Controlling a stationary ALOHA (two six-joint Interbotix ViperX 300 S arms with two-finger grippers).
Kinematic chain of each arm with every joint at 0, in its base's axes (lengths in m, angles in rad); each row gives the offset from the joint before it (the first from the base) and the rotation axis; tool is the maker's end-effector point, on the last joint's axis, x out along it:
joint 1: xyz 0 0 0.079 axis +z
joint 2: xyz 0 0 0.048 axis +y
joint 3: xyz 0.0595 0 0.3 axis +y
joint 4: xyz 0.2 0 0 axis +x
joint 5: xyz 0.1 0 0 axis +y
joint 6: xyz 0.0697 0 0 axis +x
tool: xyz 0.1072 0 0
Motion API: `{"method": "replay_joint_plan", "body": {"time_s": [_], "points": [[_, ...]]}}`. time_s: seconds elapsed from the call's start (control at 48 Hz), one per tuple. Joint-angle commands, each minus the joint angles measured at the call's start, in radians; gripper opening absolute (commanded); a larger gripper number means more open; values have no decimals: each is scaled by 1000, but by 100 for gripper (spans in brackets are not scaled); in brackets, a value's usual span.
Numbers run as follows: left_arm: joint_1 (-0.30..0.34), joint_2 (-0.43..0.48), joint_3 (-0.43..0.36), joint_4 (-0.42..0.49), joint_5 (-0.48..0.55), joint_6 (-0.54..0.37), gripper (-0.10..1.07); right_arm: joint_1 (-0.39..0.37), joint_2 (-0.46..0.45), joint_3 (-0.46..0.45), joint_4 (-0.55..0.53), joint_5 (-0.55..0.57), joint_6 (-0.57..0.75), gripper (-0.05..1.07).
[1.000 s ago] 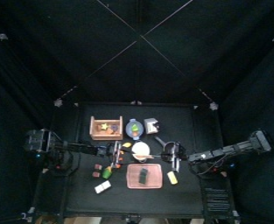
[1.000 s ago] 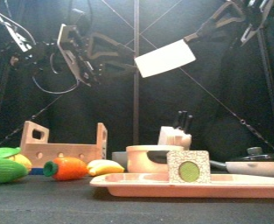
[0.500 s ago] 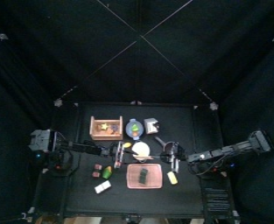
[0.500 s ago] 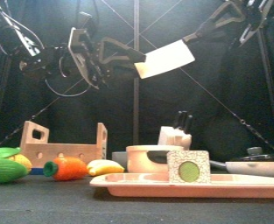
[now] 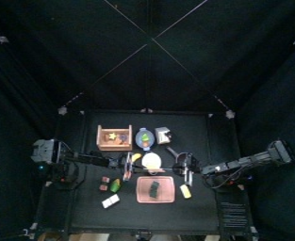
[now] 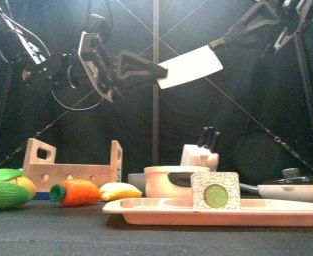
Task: Grab cleaver with other hand
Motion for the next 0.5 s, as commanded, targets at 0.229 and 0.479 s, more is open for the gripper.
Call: {"method": "replay_joint_plan", "body": {"time_s": [0.229,0.479], "points": [[-3,-11,-12,-2,-11,0,46,-2,-3,-6,23,-3,-3,50],[-3,-12,-11,-2,-11,0,46,-6,-3,-3,37,-3,-3,67]]}}
